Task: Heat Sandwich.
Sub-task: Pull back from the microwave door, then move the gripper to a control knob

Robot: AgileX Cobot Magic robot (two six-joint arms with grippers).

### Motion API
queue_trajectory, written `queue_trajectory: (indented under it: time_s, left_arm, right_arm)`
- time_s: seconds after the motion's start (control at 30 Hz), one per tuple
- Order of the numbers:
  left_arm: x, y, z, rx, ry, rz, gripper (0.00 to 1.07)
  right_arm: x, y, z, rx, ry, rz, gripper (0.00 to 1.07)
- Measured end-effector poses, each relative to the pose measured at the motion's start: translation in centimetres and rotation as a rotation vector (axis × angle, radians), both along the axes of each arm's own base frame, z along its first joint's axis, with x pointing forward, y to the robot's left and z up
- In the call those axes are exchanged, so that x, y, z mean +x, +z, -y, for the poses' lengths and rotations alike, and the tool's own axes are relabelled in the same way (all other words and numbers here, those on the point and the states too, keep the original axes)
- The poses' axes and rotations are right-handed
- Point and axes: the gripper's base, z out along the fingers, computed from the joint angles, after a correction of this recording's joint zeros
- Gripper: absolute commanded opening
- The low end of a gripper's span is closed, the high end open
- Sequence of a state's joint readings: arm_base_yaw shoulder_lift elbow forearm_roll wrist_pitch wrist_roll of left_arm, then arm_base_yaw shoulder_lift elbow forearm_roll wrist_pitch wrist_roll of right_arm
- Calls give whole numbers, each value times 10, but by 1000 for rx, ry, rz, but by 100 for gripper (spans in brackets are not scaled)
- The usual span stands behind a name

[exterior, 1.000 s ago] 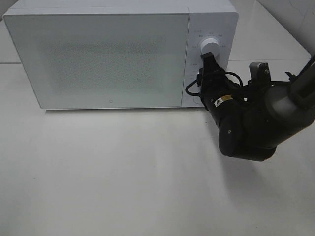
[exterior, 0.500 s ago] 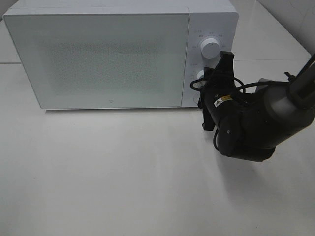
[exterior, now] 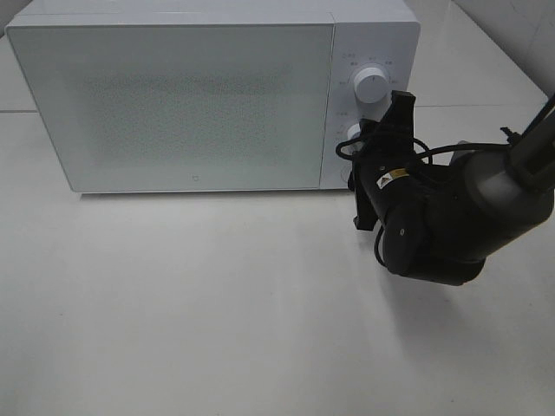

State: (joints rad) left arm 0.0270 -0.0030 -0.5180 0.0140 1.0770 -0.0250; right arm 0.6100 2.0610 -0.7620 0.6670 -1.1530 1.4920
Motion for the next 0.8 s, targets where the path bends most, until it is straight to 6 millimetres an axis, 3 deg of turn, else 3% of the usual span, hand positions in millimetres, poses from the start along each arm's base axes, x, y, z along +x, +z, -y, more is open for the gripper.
queue_trajectory:
  time_s: [0.5,0.63,0.67,0.8]
  left_arm:
    - [0,0,0,0,0,0,100]
    - [0,0,0,0,0,0,100]
    - [0,0,0,0,0,0,100]
    - [0,0,0,0,0,0,100]
  right_arm:
    - [0,0,-1,-21,13,2,22]
    - [0,0,-1,-22,13,2,41]
    - [0,0,-1,-22,13,2,41]
    - [0,1,-1,-24,12,10,66]
